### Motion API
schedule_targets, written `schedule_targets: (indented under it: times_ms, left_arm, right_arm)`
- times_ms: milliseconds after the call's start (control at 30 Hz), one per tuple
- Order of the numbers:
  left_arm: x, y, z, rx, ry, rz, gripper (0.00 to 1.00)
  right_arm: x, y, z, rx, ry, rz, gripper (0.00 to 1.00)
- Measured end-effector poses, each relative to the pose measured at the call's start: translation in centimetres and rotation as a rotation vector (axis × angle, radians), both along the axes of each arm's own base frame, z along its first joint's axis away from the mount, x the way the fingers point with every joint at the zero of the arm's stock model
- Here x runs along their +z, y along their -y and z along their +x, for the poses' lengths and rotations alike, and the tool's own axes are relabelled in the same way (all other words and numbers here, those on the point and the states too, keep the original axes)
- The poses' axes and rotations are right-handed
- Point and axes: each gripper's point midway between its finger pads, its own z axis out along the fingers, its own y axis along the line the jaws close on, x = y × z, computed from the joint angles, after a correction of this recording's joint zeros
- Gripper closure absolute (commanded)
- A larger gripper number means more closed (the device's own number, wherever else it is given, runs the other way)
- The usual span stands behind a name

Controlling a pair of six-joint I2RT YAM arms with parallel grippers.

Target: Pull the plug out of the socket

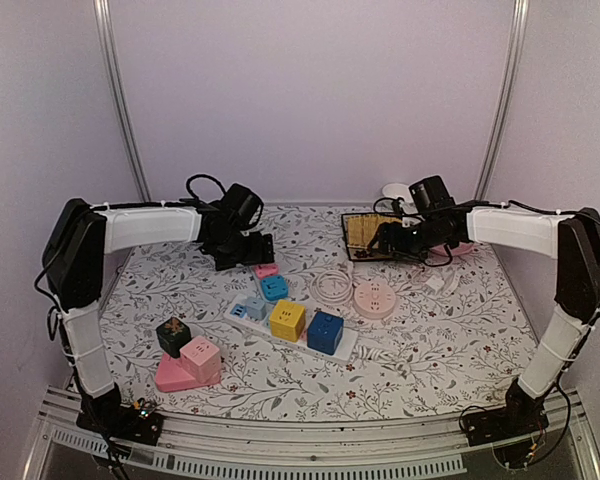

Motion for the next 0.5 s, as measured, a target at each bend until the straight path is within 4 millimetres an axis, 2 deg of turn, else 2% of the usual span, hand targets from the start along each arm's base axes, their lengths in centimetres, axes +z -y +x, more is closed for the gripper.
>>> schedule_targets:
  times_ms: [133,267,367,500]
  left_arm:
    - [0.0,-1.0,0.5,0.052,-0.018,-0.035,0.03]
    - [-0.5,-0.4,1.2,0.07,-0.039,-0.05,0.03]
    - [-1.8,0.5,2.2,0.079,-0.059,-0.055,0.03]
    - [-4.2,1.6,2.5,0.08,-0.11,-0.052,0.03]
  right_arm:
    - [-0.2,-2.0,-0.5,0.081,-0.007,0.047,0.21]
    - [-1.2,-3.5,-1.2,0.146,-0.032,0.079,0.21]
    - [-1.5,-4.3,-1.6,0.187,-0.042,0.102,0.21]
    - [-1.0,-4.9,-1.8,0.229,-0.028,0.129,0.21]
